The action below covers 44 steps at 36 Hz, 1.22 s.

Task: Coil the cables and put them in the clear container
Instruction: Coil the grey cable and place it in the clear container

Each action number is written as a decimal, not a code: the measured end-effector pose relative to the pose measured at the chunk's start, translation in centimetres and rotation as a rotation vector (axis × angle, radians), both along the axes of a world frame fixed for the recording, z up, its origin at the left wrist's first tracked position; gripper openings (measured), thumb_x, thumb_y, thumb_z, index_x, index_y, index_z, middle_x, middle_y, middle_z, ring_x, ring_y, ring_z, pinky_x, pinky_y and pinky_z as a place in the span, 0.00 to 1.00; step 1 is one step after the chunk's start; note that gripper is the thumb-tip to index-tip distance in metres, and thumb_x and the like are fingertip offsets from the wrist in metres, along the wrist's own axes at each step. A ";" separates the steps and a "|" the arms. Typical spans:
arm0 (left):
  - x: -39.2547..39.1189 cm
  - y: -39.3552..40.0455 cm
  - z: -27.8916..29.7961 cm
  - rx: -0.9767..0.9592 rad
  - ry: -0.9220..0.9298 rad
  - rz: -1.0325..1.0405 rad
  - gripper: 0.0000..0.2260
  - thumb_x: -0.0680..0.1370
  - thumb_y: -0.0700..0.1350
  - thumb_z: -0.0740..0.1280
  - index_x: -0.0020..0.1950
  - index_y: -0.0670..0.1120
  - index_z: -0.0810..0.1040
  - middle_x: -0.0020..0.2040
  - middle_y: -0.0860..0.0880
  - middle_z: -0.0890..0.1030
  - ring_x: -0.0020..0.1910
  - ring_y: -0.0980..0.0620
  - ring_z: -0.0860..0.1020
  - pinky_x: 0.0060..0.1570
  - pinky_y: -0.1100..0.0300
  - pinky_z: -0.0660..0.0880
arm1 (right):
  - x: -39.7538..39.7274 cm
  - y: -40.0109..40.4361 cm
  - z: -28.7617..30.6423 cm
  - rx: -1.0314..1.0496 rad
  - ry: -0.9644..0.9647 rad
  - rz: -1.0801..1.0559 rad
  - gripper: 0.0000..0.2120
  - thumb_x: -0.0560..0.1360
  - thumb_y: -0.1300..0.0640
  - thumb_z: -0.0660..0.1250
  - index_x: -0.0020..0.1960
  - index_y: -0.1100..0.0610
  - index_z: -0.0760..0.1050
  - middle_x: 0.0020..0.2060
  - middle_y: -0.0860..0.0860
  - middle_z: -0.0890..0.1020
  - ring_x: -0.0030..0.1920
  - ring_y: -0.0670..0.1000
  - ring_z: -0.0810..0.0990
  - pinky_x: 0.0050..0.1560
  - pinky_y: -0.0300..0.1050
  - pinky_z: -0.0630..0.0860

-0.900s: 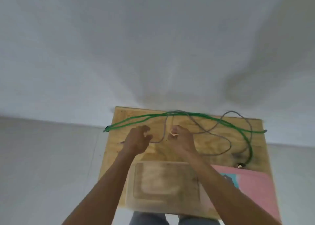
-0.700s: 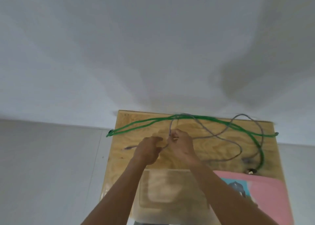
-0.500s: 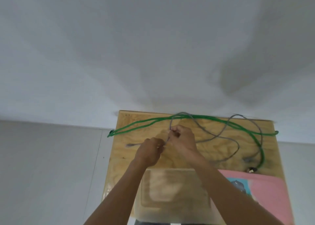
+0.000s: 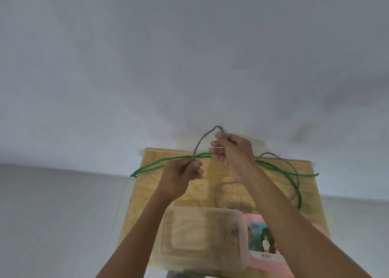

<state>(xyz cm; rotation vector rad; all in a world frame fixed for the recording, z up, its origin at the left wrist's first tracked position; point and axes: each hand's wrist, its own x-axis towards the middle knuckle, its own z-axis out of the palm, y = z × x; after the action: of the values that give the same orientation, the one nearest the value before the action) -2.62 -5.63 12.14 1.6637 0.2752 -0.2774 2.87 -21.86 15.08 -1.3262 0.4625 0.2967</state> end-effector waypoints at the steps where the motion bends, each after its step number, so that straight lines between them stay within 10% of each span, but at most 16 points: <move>1: -0.2 -0.9 1.1 -0.070 -0.002 0.033 0.09 0.81 0.38 0.65 0.52 0.32 0.81 0.39 0.42 0.84 0.37 0.49 0.83 0.50 0.53 0.82 | -0.8 -0.5 0.7 -0.013 -0.015 0.026 0.08 0.78 0.54 0.70 0.50 0.59 0.80 0.41 0.54 0.86 0.38 0.51 0.85 0.37 0.43 0.80; 14: -4.6 -9.4 8.0 -0.774 0.044 0.465 0.08 0.83 0.39 0.61 0.53 0.37 0.78 0.40 0.44 0.83 0.38 0.52 0.83 0.54 0.56 0.81 | -13.8 -5.3 2.4 -0.055 -0.242 0.297 0.04 0.76 0.60 0.71 0.49 0.54 0.82 0.37 0.53 0.85 0.38 0.47 0.83 0.38 0.43 0.79; 32: -8.4 -10.0 12.9 -0.675 0.052 0.424 0.12 0.85 0.41 0.58 0.50 0.38 0.78 0.35 0.47 0.77 0.29 0.55 0.75 0.38 0.62 0.75 | -16.3 -5.9 4.0 -0.541 -0.604 0.184 0.07 0.71 0.55 0.76 0.47 0.56 0.84 0.41 0.45 0.86 0.43 0.41 0.82 0.43 0.35 0.80; 36: -9.0 -7.3 14.5 -0.629 0.006 0.427 0.12 0.85 0.41 0.57 0.50 0.38 0.78 0.31 0.49 0.70 0.26 0.55 0.65 0.33 0.60 0.64 | -15.6 -5.2 5.4 -0.365 -0.517 0.333 0.12 0.74 0.49 0.72 0.56 0.49 0.81 0.48 0.43 0.84 0.51 0.45 0.82 0.54 0.53 0.81; 44: -11.5 -3.7 17.6 -0.417 -0.065 0.197 0.15 0.84 0.42 0.58 0.46 0.39 0.82 0.30 0.50 0.60 0.27 0.55 0.56 0.32 0.57 0.52 | -11.0 -0.3 10.2 -0.704 -1.032 0.302 0.25 0.82 0.56 0.61 0.77 0.45 0.60 0.78 0.42 0.57 0.76 0.45 0.59 0.66 0.46 0.71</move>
<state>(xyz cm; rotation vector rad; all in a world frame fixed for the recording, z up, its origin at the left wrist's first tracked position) -14.13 -9.34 29.73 1.2215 0.3075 -0.1210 -8.13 -22.14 25.33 -2.0169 -0.5684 -0.3579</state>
